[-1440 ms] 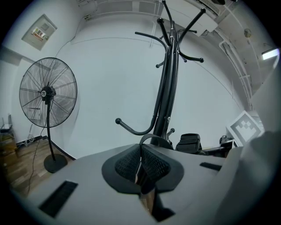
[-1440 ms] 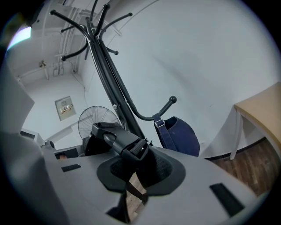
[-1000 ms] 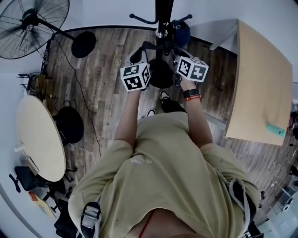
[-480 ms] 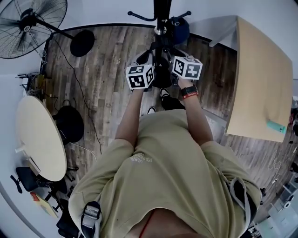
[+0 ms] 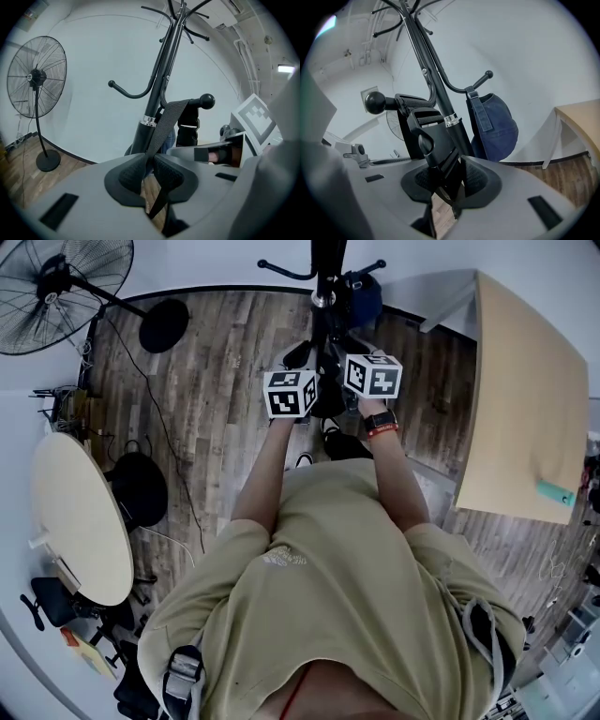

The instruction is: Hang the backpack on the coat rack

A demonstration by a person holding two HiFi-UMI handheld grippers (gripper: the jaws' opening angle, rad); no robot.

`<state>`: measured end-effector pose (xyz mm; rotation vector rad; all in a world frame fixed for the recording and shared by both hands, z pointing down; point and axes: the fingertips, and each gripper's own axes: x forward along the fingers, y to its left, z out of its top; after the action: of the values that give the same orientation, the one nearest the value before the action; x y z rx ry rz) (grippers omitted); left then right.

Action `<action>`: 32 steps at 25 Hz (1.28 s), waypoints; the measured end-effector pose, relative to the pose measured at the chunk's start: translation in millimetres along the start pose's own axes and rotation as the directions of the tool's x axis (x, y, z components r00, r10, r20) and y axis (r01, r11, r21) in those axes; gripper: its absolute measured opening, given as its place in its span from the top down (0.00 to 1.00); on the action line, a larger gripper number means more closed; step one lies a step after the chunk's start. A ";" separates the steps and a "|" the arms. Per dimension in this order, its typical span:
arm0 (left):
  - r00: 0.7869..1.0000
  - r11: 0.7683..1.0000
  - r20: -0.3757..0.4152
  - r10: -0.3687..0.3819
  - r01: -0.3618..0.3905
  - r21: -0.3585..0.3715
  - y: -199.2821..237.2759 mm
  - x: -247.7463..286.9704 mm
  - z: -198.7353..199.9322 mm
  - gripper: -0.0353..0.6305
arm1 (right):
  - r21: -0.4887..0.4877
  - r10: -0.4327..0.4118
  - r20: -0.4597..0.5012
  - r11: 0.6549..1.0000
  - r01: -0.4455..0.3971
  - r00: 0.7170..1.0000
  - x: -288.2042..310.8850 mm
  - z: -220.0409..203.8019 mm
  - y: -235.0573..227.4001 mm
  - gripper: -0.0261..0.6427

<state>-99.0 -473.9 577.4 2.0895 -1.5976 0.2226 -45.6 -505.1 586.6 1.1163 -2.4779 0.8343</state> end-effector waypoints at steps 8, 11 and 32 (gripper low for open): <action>0.999 0.999 0.021 -0.024 0.024 0.030 -7.5 -5.2 6.9 0.85 | -0.009 0.024 -0.010 1.000 -0.024 1.000 -5.5 -0.7 6.1 0.67; 0.999 0.999 0.036 -0.025 0.024 0.047 -10.1 -11.8 11.4 0.84 | -0.032 0.026 0.003 0.999 -0.026 1.000 -11.2 2.1 12.3 0.63; 0.987 0.990 0.160 0.004 -0.026 0.139 -19.2 -64.3 45.7 0.85 | -0.095 -0.075 0.189 0.991 0.095 0.979 -78.7 32.0 16.9 0.71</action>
<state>-107.7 -436.9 505.7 2.2519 -1.7360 0.1821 -7.8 -469.9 517.0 1.3062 -2.5671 0.5947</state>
